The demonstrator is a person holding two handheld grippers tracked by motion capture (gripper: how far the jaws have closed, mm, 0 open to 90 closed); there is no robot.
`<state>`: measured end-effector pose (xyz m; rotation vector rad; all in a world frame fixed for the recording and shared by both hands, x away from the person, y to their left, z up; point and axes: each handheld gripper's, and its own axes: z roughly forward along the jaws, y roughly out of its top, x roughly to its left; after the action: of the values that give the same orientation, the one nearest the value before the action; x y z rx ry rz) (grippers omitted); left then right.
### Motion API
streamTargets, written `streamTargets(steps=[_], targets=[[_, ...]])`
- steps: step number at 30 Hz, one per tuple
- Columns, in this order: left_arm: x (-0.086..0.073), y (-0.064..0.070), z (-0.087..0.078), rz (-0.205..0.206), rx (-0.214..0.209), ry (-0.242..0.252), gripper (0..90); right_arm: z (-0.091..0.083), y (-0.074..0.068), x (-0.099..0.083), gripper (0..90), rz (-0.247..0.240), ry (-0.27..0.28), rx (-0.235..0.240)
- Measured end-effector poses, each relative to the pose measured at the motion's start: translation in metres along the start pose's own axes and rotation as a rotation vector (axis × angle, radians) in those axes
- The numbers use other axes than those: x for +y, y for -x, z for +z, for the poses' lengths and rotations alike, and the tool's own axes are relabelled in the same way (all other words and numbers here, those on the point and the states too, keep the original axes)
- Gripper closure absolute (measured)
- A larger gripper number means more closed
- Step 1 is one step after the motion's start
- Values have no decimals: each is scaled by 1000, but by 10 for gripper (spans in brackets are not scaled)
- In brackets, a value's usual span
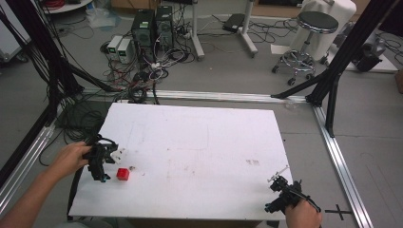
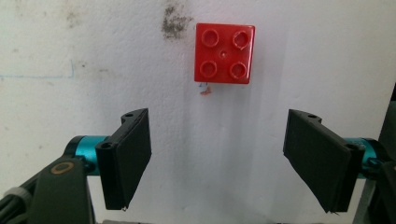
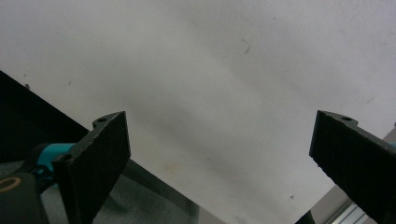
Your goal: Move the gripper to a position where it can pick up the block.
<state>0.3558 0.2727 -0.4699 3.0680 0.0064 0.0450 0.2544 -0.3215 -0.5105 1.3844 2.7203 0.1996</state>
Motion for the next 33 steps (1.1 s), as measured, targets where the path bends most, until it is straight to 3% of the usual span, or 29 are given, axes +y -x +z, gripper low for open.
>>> streamTargets(steps=[14, 33], targets=[[15, 1, 11, 62, -22, -17, 237, 1, 0, 1, 44, -8, -6, -2], [31, 0, 32, 99, -20, -55, 237, 1, 0, 0, 44, -7, -6, -2]])
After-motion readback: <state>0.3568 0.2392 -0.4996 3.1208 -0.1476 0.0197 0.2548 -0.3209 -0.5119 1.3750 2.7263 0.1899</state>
